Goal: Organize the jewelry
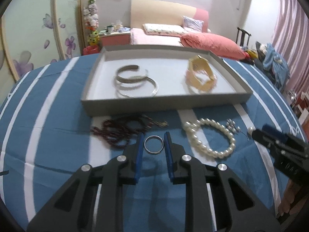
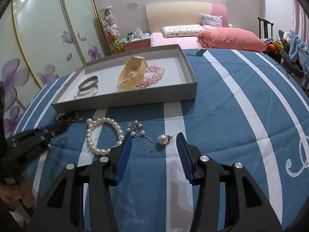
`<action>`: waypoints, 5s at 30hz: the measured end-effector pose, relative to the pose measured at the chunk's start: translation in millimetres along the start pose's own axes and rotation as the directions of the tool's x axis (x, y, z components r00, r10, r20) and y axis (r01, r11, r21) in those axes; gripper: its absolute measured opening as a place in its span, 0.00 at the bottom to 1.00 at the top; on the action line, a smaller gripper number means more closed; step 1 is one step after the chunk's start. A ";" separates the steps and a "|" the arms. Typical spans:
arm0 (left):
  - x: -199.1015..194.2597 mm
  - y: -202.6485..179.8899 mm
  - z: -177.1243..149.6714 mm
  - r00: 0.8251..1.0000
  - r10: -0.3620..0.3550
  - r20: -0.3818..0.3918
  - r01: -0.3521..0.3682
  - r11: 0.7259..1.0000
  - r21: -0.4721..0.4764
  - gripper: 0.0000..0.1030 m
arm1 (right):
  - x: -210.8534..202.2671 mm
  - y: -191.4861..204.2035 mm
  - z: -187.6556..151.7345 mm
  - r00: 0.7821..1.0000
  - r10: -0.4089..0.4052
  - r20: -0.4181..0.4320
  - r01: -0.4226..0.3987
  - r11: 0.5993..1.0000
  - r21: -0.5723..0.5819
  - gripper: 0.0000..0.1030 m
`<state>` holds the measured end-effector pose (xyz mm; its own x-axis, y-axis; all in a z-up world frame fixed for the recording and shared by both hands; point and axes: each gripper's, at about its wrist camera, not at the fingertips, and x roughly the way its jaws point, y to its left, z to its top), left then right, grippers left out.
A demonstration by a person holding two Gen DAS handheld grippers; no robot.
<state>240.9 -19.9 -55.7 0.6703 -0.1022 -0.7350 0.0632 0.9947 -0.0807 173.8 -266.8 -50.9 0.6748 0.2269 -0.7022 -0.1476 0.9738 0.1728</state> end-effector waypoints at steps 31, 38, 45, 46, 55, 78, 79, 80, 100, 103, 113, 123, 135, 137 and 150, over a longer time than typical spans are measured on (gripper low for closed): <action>-16.6 34.6 4.0 0.999 0.019 0.043 -0.015 0.996 -0.088 0.21 | 16.6 2.8 7.2 0.997 -0.054 -0.061 0.052 0.998 -0.026 0.15; -26.6 37.4 5.2 0.998 0.020 0.066 -0.013 0.995 -0.102 0.21 | -4.6 11.4 14.4 1.000 -0.018 0.019 0.018 0.999 -0.034 0.15; -39.4 36.7 5.2 0.995 0.022 0.102 -0.011 0.995 -0.101 0.21 | -25.4 26.3 22.1 0.994 0.022 0.107 -0.015 0.998 -0.066 0.15; -41.1 36.1 5.1 0.994 0.022 0.107 -0.011 0.995 -0.099 0.21 | -26.8 28.8 23.1 0.993 0.026 0.113 -0.018 0.997 -0.069 0.15; -49.6 31.9 5.9 0.990 0.018 0.139 -0.006 0.996 -0.085 0.21 | -35.3 43.1 23.8 0.987 0.048 0.155 -0.032 0.994 -0.102 0.15; -51.4 19.3 44.7 0.967 0.012 0.253 0.003 0.998 -0.057 0.21 | -48.3 49.6 70.4 0.944 0.047 0.327 -0.009 0.993 -0.116 0.15; -51.1 19.3 48.0 0.965 0.012 0.260 0.003 0.998 -0.057 0.21 | -48.5 49.6 73.0 0.941 0.047 0.336 -0.008 0.993 -0.116 0.15; -50.8 18.4 51.5 0.963 0.012 0.268 0.004 0.998 -0.058 0.21 | -48.4 49.7 76.0 0.937 0.048 0.345 -0.009 0.993 -0.115 0.15; 4.7 13.0 95.1 0.960 0.018 0.279 -0.005 0.999 -0.046 0.21 | 16.0 53.4 112.9 0.940 0.053 0.336 -0.007 0.991 -0.136 0.15; 11.9 12.4 98.6 0.960 0.017 0.278 -0.006 0.999 -0.040 0.21 | 23.0 50.1 116.6 0.942 0.059 0.330 -0.020 0.993 -0.121 0.15; 36.5 8.0 104.4 0.967 0.001 0.253 0.007 1.000 -0.031 0.21 | 41.8 47.8 118.8 0.951 0.080 0.300 -0.052 0.994 -0.101 0.15; 50.2 13.4 104.8 0.973 0.009 0.232 0.000 0.999 -0.037 0.22 | 53.5 45.0 119.3 0.963 0.087 0.256 -0.065 0.993 -0.094 0.16; 53.2 13.3 104.6 0.974 0.013 0.227 -0.004 0.999 -0.042 0.26 | 57.8 42.0 121.0 0.967 0.079 0.242 -0.060 0.995 -0.084 0.16; 53.6 14.9 103.8 0.974 0.015 0.227 -0.005 0.999 -0.042 0.26 | 58.4 42.7 121.7 0.968 0.078 0.240 -0.060 0.995 -0.083 0.16; 34.3 27.7 95.4 0.970 0.031 0.241 -0.015 0.997 -0.071 0.26 | 52.4 39.3 114.6 0.968 0.074 0.242 -0.054 0.995 -0.089 0.16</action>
<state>336.2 4.8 -18.9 0.8303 -0.0662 -0.5534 0.0008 0.9931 -0.1176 286.3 -218.1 -1.8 0.8167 0.2886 -0.4998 -0.2473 0.9574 0.1487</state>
